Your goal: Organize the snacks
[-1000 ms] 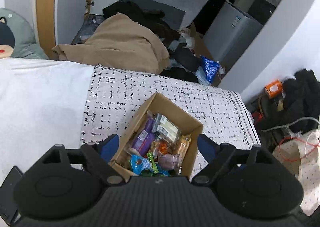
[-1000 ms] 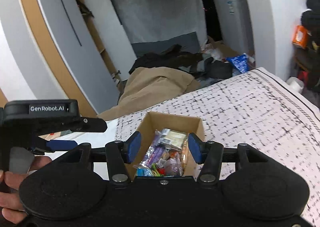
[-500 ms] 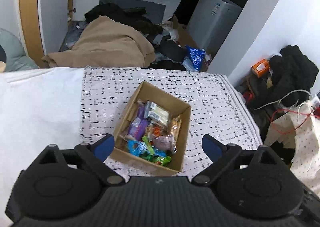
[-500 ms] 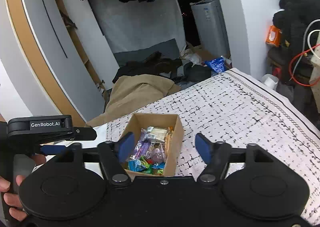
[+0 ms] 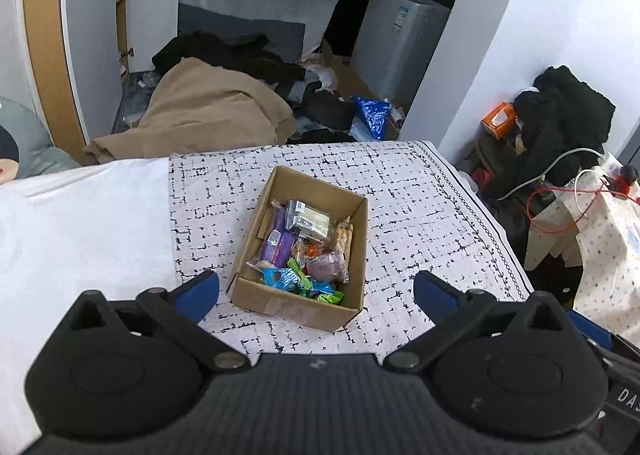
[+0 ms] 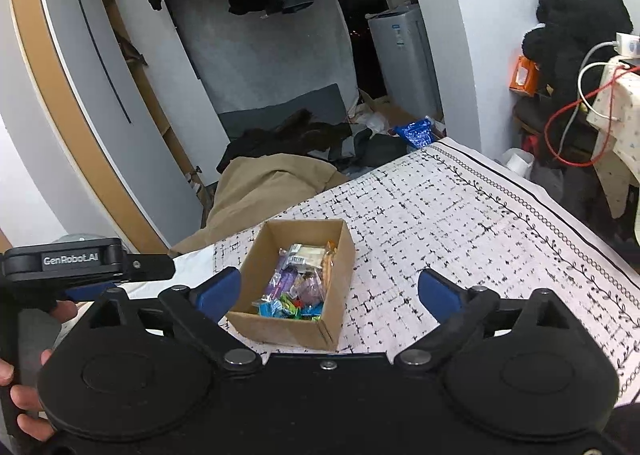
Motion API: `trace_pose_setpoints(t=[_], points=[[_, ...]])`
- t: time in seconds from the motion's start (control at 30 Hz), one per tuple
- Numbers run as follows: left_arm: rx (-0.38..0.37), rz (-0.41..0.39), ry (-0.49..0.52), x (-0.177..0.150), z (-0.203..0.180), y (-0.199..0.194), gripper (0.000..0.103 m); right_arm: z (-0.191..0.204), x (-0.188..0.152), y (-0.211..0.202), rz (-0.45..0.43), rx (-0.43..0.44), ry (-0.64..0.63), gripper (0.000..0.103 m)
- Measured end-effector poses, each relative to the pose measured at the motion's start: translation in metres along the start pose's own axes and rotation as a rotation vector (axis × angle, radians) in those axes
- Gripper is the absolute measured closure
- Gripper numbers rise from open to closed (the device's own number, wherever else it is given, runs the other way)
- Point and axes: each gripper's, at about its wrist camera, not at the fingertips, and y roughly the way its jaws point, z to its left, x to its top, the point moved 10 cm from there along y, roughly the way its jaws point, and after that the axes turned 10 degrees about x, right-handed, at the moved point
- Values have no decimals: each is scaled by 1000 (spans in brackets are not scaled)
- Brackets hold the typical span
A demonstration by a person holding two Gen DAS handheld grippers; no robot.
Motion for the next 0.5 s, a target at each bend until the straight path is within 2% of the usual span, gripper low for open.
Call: trace_pose_setpoints(t=[0.17, 0.5], points=[[-3, -16, 20, -6, 5, -15, 0, 4, -5, -13, -15, -3, 16, 0], [11, -47, 100, -19, 10, -39, 0, 8, -13, -30, -26, 0, 26, 0]])
